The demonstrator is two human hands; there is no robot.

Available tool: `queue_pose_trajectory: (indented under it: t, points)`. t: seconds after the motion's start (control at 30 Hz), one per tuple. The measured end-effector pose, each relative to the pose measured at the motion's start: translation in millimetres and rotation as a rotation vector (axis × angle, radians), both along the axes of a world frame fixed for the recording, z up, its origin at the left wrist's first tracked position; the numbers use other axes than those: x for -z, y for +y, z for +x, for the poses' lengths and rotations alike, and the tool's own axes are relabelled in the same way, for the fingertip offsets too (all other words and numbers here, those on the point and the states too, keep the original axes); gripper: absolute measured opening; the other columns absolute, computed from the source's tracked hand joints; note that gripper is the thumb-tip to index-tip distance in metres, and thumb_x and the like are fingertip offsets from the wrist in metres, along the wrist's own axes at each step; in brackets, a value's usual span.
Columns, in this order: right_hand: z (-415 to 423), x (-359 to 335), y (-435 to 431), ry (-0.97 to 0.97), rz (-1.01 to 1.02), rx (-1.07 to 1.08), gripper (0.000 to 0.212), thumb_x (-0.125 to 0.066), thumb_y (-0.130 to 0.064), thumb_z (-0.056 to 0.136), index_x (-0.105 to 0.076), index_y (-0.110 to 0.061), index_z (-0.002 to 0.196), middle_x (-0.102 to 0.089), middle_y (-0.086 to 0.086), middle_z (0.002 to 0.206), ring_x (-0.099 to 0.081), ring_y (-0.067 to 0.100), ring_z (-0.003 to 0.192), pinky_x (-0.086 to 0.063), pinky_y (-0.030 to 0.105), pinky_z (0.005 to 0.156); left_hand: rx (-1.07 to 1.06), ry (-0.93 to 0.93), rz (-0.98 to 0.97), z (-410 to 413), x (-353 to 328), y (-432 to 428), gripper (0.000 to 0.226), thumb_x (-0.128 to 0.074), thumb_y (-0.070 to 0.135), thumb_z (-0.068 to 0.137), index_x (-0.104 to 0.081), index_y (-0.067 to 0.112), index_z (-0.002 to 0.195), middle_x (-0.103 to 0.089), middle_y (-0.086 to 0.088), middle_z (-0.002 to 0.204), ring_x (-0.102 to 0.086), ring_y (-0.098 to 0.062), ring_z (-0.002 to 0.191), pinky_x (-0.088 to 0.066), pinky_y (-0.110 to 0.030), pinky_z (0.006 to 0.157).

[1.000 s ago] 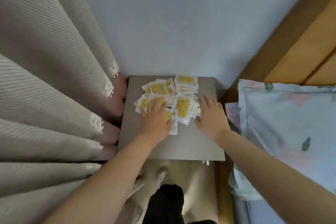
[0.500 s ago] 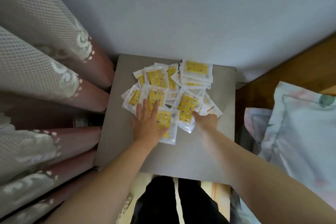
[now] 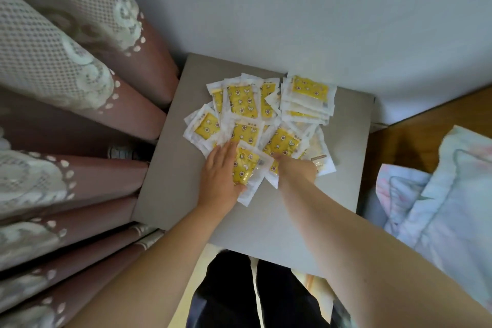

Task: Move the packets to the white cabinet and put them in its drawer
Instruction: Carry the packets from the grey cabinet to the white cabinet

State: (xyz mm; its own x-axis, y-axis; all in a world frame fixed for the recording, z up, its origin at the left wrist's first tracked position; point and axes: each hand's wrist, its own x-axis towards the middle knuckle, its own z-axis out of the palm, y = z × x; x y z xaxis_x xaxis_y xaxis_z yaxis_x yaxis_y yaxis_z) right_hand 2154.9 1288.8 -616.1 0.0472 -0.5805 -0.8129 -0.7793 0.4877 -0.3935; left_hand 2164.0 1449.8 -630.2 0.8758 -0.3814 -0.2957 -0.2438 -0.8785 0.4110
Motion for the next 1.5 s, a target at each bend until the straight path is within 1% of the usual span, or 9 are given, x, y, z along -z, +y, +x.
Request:
queue_pose_trajectory:
  t: [0.27, 0.47, 0.63, 0.73, 0.9, 1.03, 1.1, 1.27, 1.5]
  points:
    - [-37, -9, -34, -0.211, 0.182, -0.176, 0.021, -0.079, -0.003, 0.072, -0.062, -0.006, 0.084, -0.069, 0.018, 0.101, -0.068, 0.033, 0.095, -0.053, 0.048, 0.09, -0.156, -0.024, 0.003, 5, -16, 10, 0.098, -0.078, 0.039, 0.075, -0.019, 0.02, 0.151, -0.023, -0.008, 0.155, -0.02, -0.028, 0.142, -0.021, -0.042, 0.115]
    - [-64, -16, -74, -0.419, 0.483, -0.069, 0.033, -0.059, 0.013, 0.081, -0.059, -0.007, 0.108, -0.066, 0.015, 0.112, -0.066, 0.027, 0.093, -0.052, 0.043, 0.082, -0.047, 0.033, 0.107, 29, -18, -14, 0.111, -0.074, 0.05, 0.074, -0.003, 0.018, 0.153, -0.007, -0.006, 0.161, -0.004, -0.026, 0.147, -0.013, -0.045, 0.119]
    - [-85, -19, -88, -0.731, 0.866, -0.052, 0.065, -0.093, -0.003, 0.044, -0.072, -0.01, 0.105, -0.069, 0.013, 0.113, -0.068, 0.027, 0.101, -0.057, 0.041, 0.078, -0.036, -0.005, 0.261, 34, -23, -27, 0.112, -0.077, 0.049, 0.072, -0.007, 0.012, 0.152, -0.026, -0.008, 0.152, -0.024, -0.027, 0.139, -0.028, -0.042, 0.11]
    - [-92, -20, -86, -0.803, 0.954, -0.058, 0.039, -0.053, 0.003, 0.091, -0.056, -0.004, 0.129, -0.057, 0.016, 0.132, -0.055, 0.028, 0.123, -0.042, 0.042, 0.103, -0.027, -0.002, 0.226, 35, -23, -34, 0.103, -0.076, 0.035, 0.079, -0.007, 0.012, 0.153, -0.037, -0.009, 0.143, -0.034, -0.027, 0.13, -0.033, -0.038, 0.104]
    - [-101, -16, -93, -0.853, 1.001, -0.066, 0.048, -0.026, 0.008, 0.098, -0.043, -0.005, 0.14, -0.048, 0.018, 0.141, -0.043, 0.032, 0.133, -0.028, 0.047, 0.112, -0.151, 0.025, 0.067, 31, -18, -36, 0.086, -0.073, 0.015, 0.08, -0.023, 0.016, 0.15, -0.056, -0.012, 0.117, -0.051, -0.031, 0.111, -0.044, -0.04, 0.088]
    - [-100, -6, -96, -0.823, 0.962, -0.096, 0.043, -0.05, 0.007, 0.089, -0.058, -0.008, 0.128, -0.059, 0.015, 0.131, -0.052, 0.031, 0.126, -0.041, 0.049, 0.103, -0.206, 0.041, -0.066, 28, -22, -31, 0.015, -0.072, 0.02, 0.079, -0.059, 0.014, 0.083, -0.06, -0.004, 0.081, -0.057, -0.027, 0.083, -0.041, -0.032, 0.063]
    - [-95, -7, -97, -0.856, 0.999, -0.102, 0.04, -0.06, 0.001, 0.087, -0.061, -0.009, 0.126, -0.06, 0.014, 0.129, -0.054, 0.031, 0.124, -0.043, 0.049, 0.1, -0.252, 0.119, -0.161, 25, -26, -28, 0.033, -0.072, 0.021, 0.081, -0.045, 0.022, 0.063, -0.049, 0.005, 0.064, -0.049, -0.018, 0.064, -0.03, -0.027, 0.052]
    - [-85, -9, -93, -0.759, 0.942, -0.142, 0.07, -0.096, -0.011, 0.042, -0.071, -0.013, 0.107, -0.07, 0.011, 0.111, -0.067, 0.028, 0.104, -0.056, 0.046, 0.082, -0.446, 0.405, -0.513, 21, -34, -30, 0.011, -0.072, 0.019, 0.084, -0.062, 0.023, 0.088, -0.066, 0.008, 0.085, -0.064, -0.014, 0.081, -0.052, -0.03, 0.075]
    - [-72, -28, -57, -0.601, 0.841, -0.206, 0.041, -0.065, -0.004, 0.074, -0.062, -0.01, 0.115, -0.069, 0.013, 0.113, -0.067, 0.029, 0.103, -0.055, 0.046, 0.085, -0.739, 0.746, -0.863, 1, -49, -47, 0.009, -0.069, 0.02, 0.085, -0.068, 0.024, 0.093, -0.072, -0.003, 0.093, -0.07, -0.023, 0.089, -0.057, -0.042, 0.081]
